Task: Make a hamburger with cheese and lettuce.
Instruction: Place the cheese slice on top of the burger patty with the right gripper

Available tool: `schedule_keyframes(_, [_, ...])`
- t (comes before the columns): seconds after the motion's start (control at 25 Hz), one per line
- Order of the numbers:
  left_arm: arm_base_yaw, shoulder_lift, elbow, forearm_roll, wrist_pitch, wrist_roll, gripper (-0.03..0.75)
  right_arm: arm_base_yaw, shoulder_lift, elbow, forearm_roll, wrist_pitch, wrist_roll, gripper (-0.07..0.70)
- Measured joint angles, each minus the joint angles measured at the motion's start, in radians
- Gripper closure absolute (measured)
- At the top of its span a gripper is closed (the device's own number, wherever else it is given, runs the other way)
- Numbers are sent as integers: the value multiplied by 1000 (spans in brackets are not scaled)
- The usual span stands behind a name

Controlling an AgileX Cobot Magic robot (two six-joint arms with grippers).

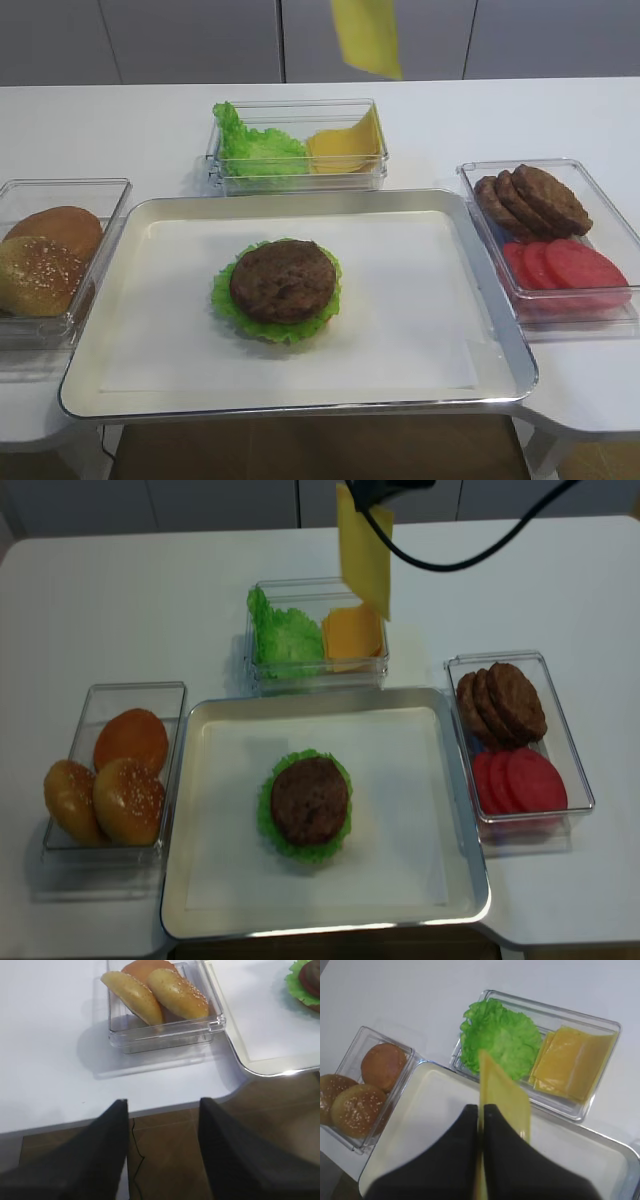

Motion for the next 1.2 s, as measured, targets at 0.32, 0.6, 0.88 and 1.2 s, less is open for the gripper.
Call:
schedule_keyframes(0.32, [0,0,0,0,0,0,373,0,-107,116,20,0,-12,591])
schedule_keyframes(0.6, [0,0,0,0,0,0,373,50,-157,169,22,0,-12,591])
schedule_keyframes(0.88, [0,0,0,0,0,0,373,141,-168,222,16,0,-12,591])
schedule_keyframes(1.2, [0,0,0,0,0,0,373,217,-170,224,3,0,-10,591])
